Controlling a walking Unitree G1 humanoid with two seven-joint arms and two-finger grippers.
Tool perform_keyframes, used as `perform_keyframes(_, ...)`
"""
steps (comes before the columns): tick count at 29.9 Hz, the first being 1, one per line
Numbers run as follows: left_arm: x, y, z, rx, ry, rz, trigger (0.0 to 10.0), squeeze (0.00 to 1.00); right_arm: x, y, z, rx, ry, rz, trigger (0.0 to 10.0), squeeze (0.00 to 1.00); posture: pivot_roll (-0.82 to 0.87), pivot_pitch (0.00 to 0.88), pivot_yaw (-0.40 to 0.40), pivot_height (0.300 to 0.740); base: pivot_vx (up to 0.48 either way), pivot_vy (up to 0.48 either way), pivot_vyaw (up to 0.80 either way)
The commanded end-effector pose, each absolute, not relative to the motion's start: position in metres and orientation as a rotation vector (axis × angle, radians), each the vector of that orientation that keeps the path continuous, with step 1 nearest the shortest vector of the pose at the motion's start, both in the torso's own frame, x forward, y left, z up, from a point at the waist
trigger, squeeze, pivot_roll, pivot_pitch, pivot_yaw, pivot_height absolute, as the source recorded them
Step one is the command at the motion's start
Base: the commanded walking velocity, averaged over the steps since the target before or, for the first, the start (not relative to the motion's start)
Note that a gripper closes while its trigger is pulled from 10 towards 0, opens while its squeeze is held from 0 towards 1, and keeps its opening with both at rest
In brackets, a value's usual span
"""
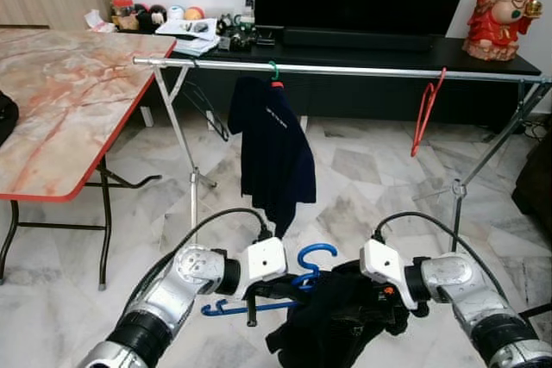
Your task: Hang hanger
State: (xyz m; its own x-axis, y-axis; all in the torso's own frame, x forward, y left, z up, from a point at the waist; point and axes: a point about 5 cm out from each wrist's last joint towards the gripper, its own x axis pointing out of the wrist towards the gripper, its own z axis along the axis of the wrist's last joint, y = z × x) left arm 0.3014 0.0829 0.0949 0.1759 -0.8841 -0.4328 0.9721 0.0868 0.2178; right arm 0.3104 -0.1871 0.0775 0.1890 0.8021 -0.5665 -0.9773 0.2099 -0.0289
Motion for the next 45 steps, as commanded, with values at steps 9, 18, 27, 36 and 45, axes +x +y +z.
perform_keyframes(9,0.304,0.075,0.111,0.563,0.124,-1.416,10.0,0.0,0.313,-0.187,0.081,-0.406,0.455,1.295,0.0,0.0,0.0,0.033,-0.042,0.74,0.0,0.0,0.0)
perform_keyframes(18,0.304,0.071,0.116,0.569,0.106,-1.427,10.0,0.0,0.31,-0.186,0.079,-0.39,0.46,1.316,0.0,0.0,0.0,0.032,-0.045,0.74,0.0,0.0,0.0)
perform_keyframes(27,0.303,0.069,0.118,0.564,0.094,-1.437,10.0,0.0,0.308,-0.186,0.077,-0.372,0.47,1.333,0.0,0.0,0.0,0.028,-0.047,0.74,0.0,0.0,0.0)
perform_keyframes(36,0.302,0.064,0.124,0.55,0.069,-1.441,10.0,0.0,0.305,-0.184,0.073,-0.359,0.485,1.354,0.0,0.0,0.0,0.017,-0.046,0.74,0.0,0.0,0.0)
perform_keyframes(45,0.302,0.066,0.123,0.567,0.066,-1.428,10.0,0.0,0.303,-0.183,0.07,-0.351,0.496,1.362,0.0,0.0,0.01,0.005,-0.046,0.74,0.0,0.0,0.0)
